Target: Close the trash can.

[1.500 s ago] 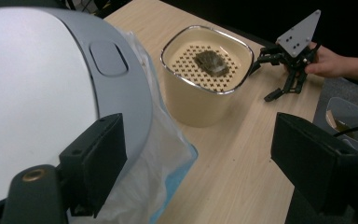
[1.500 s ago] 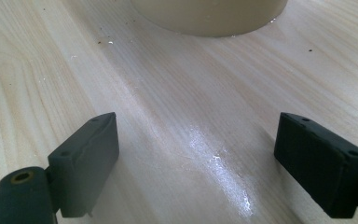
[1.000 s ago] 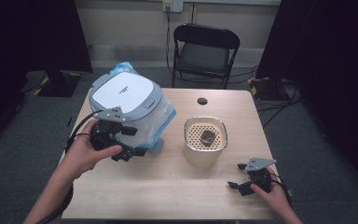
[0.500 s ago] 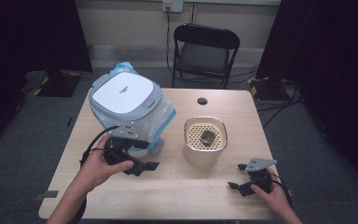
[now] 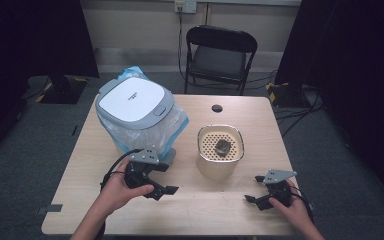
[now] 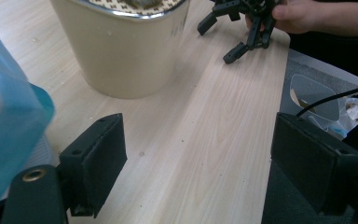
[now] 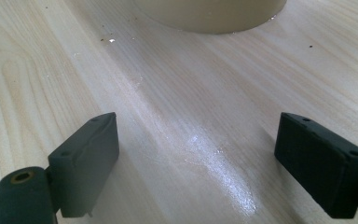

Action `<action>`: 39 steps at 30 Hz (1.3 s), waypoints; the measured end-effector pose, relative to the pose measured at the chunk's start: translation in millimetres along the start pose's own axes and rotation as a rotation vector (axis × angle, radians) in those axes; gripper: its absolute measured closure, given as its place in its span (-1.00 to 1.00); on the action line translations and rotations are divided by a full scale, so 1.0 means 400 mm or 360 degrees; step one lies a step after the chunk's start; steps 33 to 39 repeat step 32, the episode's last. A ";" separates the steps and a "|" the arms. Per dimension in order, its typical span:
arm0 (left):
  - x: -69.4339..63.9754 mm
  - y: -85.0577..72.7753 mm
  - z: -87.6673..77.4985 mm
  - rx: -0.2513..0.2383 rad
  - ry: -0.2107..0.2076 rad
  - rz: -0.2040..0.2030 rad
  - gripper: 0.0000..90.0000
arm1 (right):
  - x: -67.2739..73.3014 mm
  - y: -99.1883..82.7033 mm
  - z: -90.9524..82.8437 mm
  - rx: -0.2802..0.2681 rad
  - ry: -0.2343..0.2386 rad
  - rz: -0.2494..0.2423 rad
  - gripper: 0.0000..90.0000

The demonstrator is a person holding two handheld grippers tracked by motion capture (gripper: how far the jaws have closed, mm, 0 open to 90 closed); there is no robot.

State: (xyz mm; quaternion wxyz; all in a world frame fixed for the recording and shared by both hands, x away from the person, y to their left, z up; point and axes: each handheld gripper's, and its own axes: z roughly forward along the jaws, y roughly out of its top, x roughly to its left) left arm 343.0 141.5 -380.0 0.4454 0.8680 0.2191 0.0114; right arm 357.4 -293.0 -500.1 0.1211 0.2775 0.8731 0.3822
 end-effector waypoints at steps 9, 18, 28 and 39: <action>0.002 -0.050 0.059 0.0027 -0.0032 -0.0006 -0.61 | 0.000 0.000 0.000 0.0000 0.0000 0.0000 -0.71; 0.004 -0.095 0.112 0.0029 -0.0042 0.0012 -0.61 | 0.000 0.000 0.000 0.0000 0.0000 0.0000 -0.71; 0.008 -0.146 0.160 0.0067 -0.0036 0.0034 -0.61 | 0.000 0.000 0.000 0.0000 0.0000 0.0000 -0.71; 0.004 -0.167 0.188 0.0115 -0.0025 0.0075 -0.62 | 0.000 0.000 0.000 0.0000 0.0000 0.0000 -0.71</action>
